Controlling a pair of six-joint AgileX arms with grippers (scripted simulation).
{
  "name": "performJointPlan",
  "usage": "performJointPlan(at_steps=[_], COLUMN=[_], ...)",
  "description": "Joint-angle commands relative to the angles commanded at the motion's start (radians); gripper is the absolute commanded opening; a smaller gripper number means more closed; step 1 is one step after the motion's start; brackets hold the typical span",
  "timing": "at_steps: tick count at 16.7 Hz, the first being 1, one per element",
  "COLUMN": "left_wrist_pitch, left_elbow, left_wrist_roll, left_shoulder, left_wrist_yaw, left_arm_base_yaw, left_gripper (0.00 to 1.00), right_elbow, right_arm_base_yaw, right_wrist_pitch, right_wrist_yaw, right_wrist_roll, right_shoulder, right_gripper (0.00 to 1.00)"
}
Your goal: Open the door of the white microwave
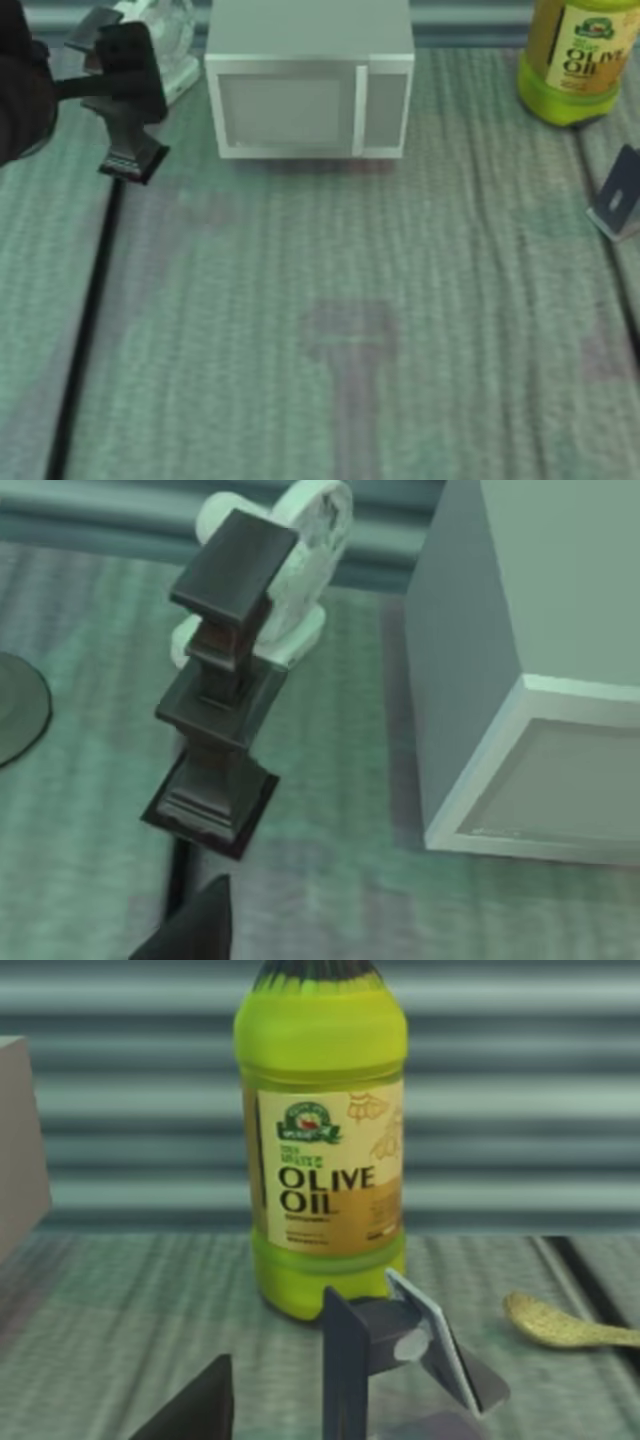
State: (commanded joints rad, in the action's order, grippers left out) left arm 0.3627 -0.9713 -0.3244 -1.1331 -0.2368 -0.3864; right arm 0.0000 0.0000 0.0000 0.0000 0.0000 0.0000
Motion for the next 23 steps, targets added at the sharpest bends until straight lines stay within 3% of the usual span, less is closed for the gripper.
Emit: performJointPlan(at_steps=[6,12,23], left_wrist_pitch=[0.193,0.301,0.287], left_elbow=[-0.478,-0.810,-0.898], left_wrist_roll=[-0.162,-0.276,-0.282], left_shoulder=[-0.605,-0.957,-1.063], left_wrist_yaw=[-0.115,-0.191,-0.195], left_arm_base_yaw=[-0.195,-0.324,-0.331], left_gripper=[1.00,1.00,1.00], right_elbow=[0.000,0.000,0.000], right_arm_base_yaw=[0.000,0.000,0.000], right_wrist_pitch=[0.000,0.000,0.000], right_wrist_yaw=[0.000,0.000,0.000], right_wrist_roll=[0.000,0.000,0.000], right_shoulder=[0.000,0.000,0.000], right_gripper=[1.00,1.00,1.00])
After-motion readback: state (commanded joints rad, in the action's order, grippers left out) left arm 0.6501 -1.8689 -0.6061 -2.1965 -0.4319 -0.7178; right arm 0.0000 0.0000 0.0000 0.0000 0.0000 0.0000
